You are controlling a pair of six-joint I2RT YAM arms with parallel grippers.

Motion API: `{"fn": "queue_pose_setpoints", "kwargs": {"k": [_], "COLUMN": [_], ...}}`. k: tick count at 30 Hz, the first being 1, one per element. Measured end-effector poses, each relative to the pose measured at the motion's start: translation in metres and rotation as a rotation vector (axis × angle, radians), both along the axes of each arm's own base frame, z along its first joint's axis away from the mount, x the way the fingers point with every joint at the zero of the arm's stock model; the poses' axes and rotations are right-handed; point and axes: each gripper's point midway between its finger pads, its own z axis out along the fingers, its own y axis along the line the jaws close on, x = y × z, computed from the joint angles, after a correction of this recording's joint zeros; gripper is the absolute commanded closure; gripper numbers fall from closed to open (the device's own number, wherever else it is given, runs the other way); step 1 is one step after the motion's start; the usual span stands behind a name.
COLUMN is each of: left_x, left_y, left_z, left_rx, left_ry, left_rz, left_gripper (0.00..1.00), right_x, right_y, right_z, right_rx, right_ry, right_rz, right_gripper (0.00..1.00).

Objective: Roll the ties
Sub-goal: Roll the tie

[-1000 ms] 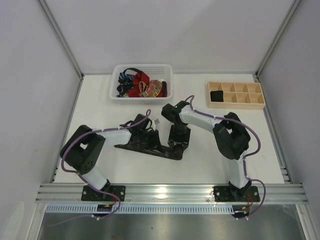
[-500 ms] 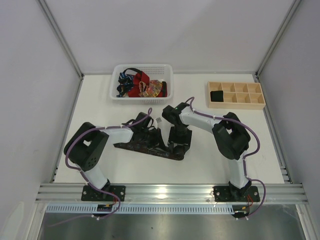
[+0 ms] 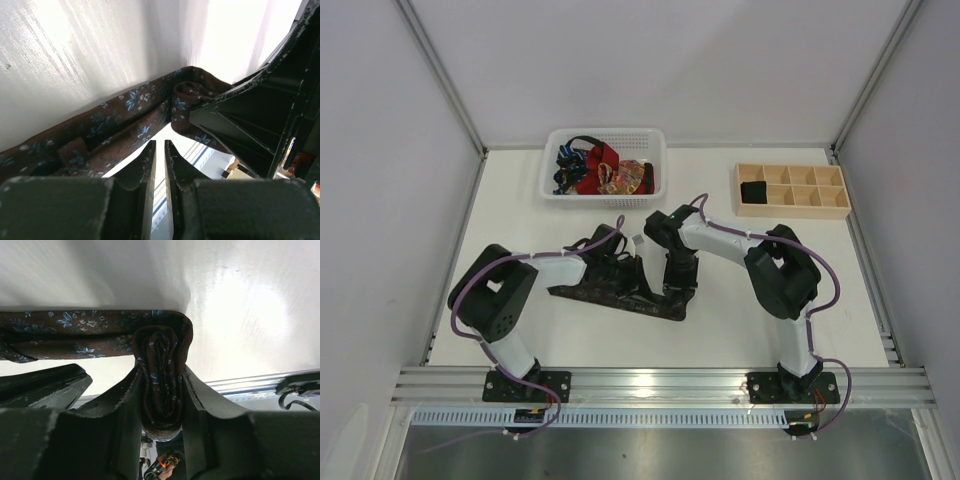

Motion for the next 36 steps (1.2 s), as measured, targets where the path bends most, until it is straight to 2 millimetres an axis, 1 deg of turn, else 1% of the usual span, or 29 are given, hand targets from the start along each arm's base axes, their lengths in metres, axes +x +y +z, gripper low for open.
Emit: {"fn": "queue_pose_setpoints", "kwargs": {"k": [3, 9, 13, 18, 23, 26, 33, 36], "left_x": [0.0, 0.0, 0.0, 0.002, 0.004, 0.003, 0.0, 0.0], "left_y": [0.0, 0.0, 0.0, 0.001, 0.005, 0.011, 0.029, 0.034], "left_z": [0.0, -0.001, -0.002, -0.003, 0.001, 0.0, -0.009, -0.009], "left_rx": [0.0, 0.001, 0.003, 0.011, 0.013, 0.017, 0.04, 0.04], "left_ry": [0.0, 0.001, 0.003, -0.01, -0.038, -0.042, -0.027, -0.028], "left_rz": [0.0, 0.0, 0.0, 0.007, 0.015, 0.028, 0.068, 0.08], "left_gripper": [0.83, 0.83, 0.83, 0.83, 0.83, 0.83, 0.83, 0.83], "right_x": [0.0, -0.003, -0.005, 0.001, 0.005, 0.005, 0.015, 0.019], "right_y": [-0.005, -0.023, -0.035, -0.049, -0.067, -0.079, -0.102, -0.111], "right_z": [0.001, 0.004, 0.006, 0.006, -0.003, -0.005, -0.007, -0.008], "right_rx": [-0.033, -0.141, -0.211, -0.282, -0.382, -0.447, -0.582, -0.641], "right_ry": [-0.011, -0.04, -0.054, -0.093, -0.106, -0.099, -0.114, -0.108], "right_rz": [0.007, 0.045, 0.073, 0.104, 0.142, 0.179, 0.269, 0.311], "right_gripper": [0.69, 0.74, 0.74, 0.73, 0.72, 0.71, 0.69, 0.65]}}
